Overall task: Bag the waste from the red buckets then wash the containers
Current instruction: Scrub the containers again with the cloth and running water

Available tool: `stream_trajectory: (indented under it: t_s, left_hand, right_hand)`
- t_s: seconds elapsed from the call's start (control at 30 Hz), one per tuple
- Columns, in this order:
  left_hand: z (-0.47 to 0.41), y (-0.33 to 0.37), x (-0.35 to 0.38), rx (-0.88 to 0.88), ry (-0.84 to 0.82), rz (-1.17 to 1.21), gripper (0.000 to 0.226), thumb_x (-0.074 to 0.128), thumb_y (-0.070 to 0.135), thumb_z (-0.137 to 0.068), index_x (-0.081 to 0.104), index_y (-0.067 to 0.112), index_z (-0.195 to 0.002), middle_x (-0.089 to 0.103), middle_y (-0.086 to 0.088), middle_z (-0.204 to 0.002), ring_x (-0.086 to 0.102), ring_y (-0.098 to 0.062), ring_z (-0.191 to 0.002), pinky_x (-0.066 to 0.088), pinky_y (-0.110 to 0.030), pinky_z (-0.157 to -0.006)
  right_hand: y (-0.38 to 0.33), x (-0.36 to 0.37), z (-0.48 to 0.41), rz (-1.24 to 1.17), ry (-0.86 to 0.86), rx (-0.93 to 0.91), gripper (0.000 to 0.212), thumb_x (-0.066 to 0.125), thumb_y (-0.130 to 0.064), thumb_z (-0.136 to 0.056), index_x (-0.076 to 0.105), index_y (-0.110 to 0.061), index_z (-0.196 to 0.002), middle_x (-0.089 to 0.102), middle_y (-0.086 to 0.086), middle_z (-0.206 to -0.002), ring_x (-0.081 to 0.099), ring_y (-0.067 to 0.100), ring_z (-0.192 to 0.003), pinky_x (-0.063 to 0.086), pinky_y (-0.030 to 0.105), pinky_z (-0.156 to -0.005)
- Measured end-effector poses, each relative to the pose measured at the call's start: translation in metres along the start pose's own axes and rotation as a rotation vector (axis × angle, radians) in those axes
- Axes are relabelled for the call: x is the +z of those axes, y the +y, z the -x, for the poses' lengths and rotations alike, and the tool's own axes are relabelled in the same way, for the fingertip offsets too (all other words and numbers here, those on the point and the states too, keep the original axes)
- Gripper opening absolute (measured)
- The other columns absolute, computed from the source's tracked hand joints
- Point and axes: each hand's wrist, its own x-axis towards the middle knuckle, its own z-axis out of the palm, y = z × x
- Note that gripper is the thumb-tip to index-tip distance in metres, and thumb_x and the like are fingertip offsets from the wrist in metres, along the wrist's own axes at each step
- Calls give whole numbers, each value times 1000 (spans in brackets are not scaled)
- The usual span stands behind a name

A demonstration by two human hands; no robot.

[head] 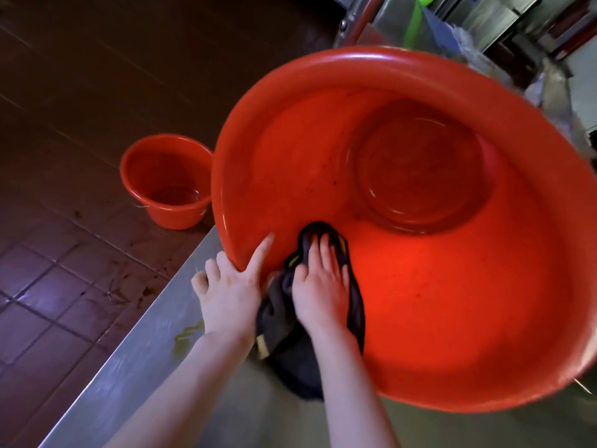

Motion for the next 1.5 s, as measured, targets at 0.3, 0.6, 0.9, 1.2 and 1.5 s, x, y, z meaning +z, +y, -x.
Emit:
stream_trajectory:
  t_s: [0.3,0.6,0.9,1.2,1.5]
  left_hand:
    - [1,-2,-4,53,29,-18,63,48,57,-91,17,56,-146,48,-9,-103,44,-31,-100,30,-46,-91]
    - [-57,-15,-86,447,341,102,64,66,38,-86,40,34,-144,29,-20,-142,44,-40,-113,44,-52,-93]
    - [-39,-23,-63,235,180,218,80,72,24,-84,27,47,-147,31,-18,-129,60,-48,-70,55,-47,-68]
    - [-9,-14,-25,47,116,96,69,63,49,-86,29,46,-146,49,-12,-103,57,-37,-95,39,-47,-85]
    - [-5,-24,-24,-17,88,22,69,52,61,-88,17,52,-147,52,-10,-99,54,-32,-99,35,-43,-86]
  right_hand:
    - [27,-16,-98,-25,-32,125,59,29,-31,-101,9,-19,-155,3,2,-163,4,14,-149,8,38,-121]
    - [46,-11,-126,-20,-43,79,57,24,-32,-101,7,-21,-155,0,0,-163,3,17,-149,9,41,-120]
    - [58,-33,-117,228,-140,6,58,27,-36,-100,11,-22,-155,3,-2,-163,7,15,-149,8,43,-120]
    - [-14,3,29,59,3,-114,64,27,-37,-93,14,-24,-154,7,-5,-163,11,12,-148,9,40,-120]
    - [1,-15,-82,84,-48,181,61,29,-40,-99,14,-18,-154,8,2,-162,9,17,-149,5,43,-119]
